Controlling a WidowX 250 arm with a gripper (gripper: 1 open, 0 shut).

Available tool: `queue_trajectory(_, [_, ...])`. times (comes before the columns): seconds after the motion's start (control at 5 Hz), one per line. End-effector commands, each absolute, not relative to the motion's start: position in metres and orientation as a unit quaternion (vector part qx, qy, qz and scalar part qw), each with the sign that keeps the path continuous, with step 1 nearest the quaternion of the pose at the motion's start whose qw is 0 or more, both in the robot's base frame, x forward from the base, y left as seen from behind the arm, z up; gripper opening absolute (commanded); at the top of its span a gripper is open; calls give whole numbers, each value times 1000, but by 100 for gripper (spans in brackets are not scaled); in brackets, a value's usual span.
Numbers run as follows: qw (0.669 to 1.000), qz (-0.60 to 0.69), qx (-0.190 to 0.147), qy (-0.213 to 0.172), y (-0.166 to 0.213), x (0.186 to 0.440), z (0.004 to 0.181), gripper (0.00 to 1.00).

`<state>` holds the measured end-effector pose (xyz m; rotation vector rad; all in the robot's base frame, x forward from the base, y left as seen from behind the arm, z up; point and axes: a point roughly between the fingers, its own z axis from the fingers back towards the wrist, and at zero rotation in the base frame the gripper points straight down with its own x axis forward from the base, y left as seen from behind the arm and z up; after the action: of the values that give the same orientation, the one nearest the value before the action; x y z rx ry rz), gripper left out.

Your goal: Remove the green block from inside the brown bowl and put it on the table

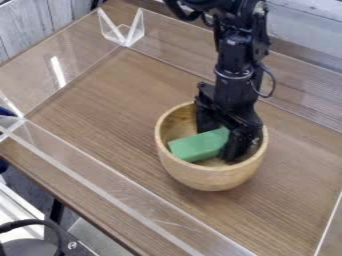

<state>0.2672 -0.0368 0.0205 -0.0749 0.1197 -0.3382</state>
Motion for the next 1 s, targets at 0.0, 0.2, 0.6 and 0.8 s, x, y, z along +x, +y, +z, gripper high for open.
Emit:
queue_trajectory(0.0, [981, -174, -38, 72, -33, 267, 5, 100])
queue_trajectory(0.2, [982, -172, -38, 74, -31, 268, 4, 100])
queue_trajectory(0.6, [982, -170, -36, 77, -28, 269, 2, 100])
queue_trajectory(0.8, [982, -169, -36, 79, -28, 270, 1, 100])
